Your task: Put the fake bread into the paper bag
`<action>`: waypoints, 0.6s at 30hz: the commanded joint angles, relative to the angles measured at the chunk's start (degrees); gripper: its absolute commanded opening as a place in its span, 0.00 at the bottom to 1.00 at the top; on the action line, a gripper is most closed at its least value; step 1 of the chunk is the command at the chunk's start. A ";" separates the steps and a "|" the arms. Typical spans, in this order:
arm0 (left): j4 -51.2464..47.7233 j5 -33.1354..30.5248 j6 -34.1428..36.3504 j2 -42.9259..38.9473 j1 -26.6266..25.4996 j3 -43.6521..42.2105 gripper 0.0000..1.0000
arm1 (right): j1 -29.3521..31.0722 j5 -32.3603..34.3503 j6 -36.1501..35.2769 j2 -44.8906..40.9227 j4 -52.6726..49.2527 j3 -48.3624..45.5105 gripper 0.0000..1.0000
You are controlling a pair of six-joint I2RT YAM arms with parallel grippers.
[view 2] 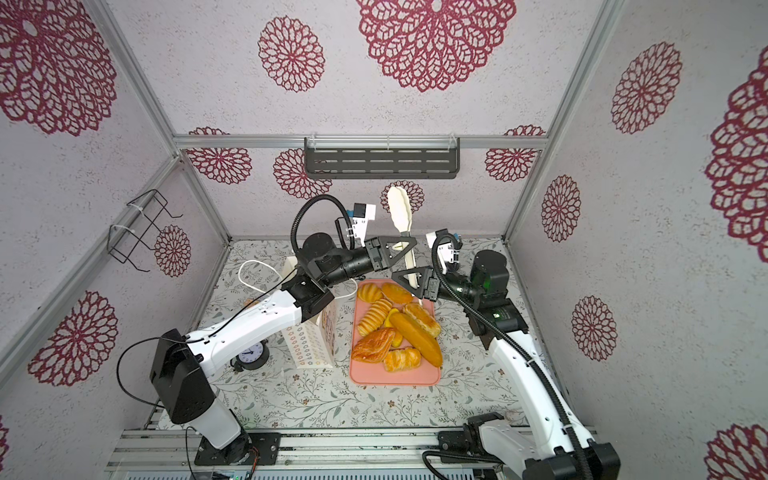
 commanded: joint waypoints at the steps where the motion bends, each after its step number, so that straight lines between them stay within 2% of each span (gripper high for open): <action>1: 3.86 -0.42 -1.00 -1.03 -0.03 -0.31 0.00 | 0.61 0.16 -4.08 -0.13 -2.51 3.41 0.49; 9: 7.16 0.02 -3.23 -0.32 -0.11 -1.91 0.00 | 0.79 1.96 -6.83 1.24 -6.60 5.30 0.47; 17: 7.70 0.28 -3.78 0.12 -0.08 -2.18 0.00 | 0.97 2.80 -8.40 1.93 -9.26 6.34 0.27; 18: 7.59 0.28 -3.81 0.04 -0.10 -2.26 0.03 | 0.96 3.07 -8.82 1.88 -10.12 6.45 0.24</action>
